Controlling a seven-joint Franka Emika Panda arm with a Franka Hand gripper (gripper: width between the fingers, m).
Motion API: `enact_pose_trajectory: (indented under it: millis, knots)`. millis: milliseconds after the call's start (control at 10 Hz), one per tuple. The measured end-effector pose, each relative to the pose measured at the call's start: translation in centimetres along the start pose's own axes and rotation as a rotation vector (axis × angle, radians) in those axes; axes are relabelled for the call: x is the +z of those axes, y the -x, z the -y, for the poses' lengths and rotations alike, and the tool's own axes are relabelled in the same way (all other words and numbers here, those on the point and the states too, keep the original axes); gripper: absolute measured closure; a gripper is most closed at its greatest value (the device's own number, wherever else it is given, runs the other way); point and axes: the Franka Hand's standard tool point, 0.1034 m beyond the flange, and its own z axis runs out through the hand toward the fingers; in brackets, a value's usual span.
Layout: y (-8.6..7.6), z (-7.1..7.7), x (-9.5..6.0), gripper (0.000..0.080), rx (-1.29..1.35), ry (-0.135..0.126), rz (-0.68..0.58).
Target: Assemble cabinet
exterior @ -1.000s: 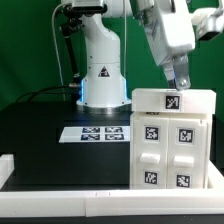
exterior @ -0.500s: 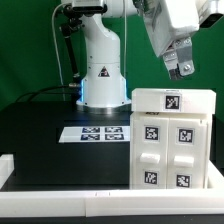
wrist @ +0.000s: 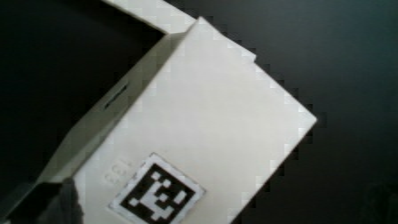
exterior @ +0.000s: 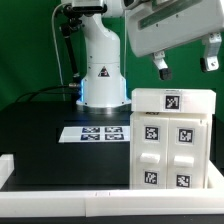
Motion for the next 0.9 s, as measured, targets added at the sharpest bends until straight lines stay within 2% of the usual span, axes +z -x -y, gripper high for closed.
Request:
enact_pose_trajectory:
  millis: [500, 600, 800, 900]
  knots:
    - [-0.02, 0.1, 0.09, 0.0002, -0.37, 0.014, 0.002]
    - [-0.12, 0.17, 0.0, 0.0002, -0.595, 0.043, -0.027]
    - [-0.17, -0.02, 0.08, 0.0002, -0.897, 0.06, -0.012]
    - [0.02, -0.18, 0.21, 0.0002, -1.036, 0.087, 0.011]
